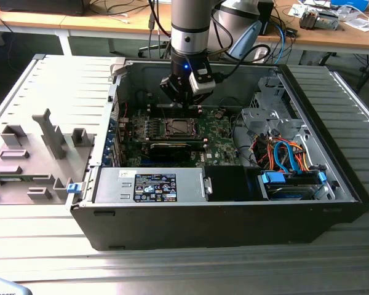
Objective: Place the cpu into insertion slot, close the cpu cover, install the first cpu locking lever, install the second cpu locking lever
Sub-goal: 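Install the first cpu locking lever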
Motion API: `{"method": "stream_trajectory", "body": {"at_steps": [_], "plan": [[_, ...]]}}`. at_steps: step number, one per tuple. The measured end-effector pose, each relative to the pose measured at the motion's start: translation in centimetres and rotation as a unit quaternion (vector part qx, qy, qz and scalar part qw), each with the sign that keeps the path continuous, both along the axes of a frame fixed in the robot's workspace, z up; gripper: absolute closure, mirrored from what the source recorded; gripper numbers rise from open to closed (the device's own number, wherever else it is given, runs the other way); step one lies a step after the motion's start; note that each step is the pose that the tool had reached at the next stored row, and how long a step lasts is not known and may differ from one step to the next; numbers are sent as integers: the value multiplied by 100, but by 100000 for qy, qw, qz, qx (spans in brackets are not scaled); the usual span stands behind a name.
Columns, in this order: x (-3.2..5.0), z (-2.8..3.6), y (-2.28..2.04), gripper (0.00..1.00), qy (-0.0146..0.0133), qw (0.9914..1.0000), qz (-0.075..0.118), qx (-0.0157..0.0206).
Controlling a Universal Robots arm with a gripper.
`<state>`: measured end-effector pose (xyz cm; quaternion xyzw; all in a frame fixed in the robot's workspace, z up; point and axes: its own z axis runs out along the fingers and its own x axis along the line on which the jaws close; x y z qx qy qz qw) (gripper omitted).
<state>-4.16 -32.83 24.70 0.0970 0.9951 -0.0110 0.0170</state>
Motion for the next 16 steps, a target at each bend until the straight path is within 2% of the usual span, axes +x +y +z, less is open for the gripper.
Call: {"method": "stream_trajectory", "body": {"at_steps": [16], "plan": [[0,0,0,89,1,99997,820,0]]}}
